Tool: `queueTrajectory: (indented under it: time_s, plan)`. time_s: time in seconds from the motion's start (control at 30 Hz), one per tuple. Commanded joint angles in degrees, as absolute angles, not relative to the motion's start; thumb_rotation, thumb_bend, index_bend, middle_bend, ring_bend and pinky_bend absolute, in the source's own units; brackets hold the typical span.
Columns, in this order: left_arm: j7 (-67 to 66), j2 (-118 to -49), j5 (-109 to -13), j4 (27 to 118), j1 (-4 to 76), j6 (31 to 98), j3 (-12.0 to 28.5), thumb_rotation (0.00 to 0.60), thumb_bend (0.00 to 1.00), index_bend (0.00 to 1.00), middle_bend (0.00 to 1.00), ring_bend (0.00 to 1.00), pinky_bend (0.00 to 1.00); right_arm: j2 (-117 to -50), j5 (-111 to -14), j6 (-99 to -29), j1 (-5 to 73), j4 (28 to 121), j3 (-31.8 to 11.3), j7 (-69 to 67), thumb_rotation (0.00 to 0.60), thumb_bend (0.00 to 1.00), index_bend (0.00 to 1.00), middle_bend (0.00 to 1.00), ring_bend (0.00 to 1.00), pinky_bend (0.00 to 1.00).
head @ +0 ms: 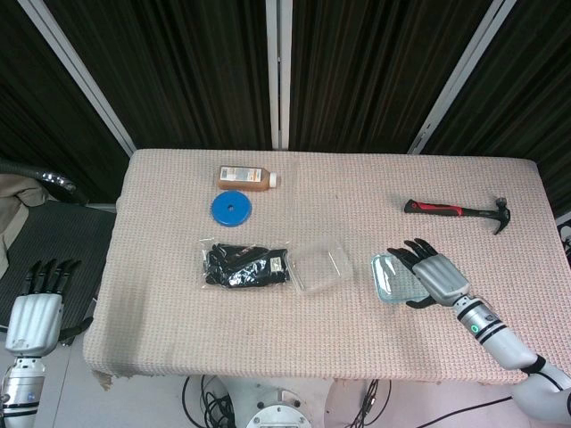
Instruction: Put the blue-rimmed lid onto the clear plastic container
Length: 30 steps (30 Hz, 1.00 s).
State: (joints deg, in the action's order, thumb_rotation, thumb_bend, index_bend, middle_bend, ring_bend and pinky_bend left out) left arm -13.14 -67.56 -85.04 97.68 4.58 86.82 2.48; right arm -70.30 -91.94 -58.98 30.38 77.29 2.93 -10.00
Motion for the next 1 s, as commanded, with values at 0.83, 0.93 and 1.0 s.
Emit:
queueTrajectory:
  time_s: [0.83, 0.93, 1.0]
  plan:
    - [-10.0, -68.9, -84.8, 94.9, 3.6, 87.2, 2.1, 0.6, 0.03, 0.14, 0.12, 0.05, 0.0, -72.9, -70.3, -36.0, 51.6, 92.8, -7.7, 16.1, 0.6, 0.15, 0.0, 0.26, 0.0, 0.0]
    - [-9.8, -69.0, -84.9, 94.6, 3.8, 86.9, 2.1, 0.6, 0.03, 0.14, 0.12, 0.05, 0.0, -74.1, -68.0, -36.2, 52.3, 92.3, -7.4, 18.1, 0.6, 0.15, 0.0, 0.26, 0.0, 0.0]
    - [-9.5, -69.1, -85.0, 94.3, 3.8, 86.9, 2.1, 0.6, 0.03, 0.14, 0.12, 0.05, 0.0, -74.7, -66.6, -36.5, 52.8, 92.2, -7.1, 19.2, 0.6, 0.15, 0.0, 0.26, 0.0, 0.0]
